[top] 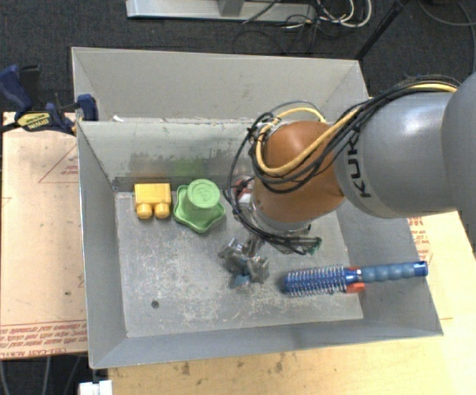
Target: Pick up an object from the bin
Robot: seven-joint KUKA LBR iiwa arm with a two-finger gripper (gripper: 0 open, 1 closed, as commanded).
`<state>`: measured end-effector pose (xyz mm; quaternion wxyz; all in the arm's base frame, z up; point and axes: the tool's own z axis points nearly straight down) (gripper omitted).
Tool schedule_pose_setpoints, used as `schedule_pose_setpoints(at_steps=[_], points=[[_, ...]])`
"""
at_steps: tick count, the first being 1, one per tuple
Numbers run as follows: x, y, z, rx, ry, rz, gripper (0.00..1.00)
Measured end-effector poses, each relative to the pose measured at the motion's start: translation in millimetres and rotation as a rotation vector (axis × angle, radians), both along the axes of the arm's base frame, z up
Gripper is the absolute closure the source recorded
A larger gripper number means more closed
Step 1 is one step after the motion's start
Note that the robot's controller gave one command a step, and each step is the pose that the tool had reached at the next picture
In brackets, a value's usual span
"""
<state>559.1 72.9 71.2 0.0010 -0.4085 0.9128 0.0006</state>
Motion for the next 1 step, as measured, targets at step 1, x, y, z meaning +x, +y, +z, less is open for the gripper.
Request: schedule_pose_setpoints(at_steps=[1], points=[[-30.8, 21.5, 129.7, 0.002, -0.008, -0.008, 1.00]])
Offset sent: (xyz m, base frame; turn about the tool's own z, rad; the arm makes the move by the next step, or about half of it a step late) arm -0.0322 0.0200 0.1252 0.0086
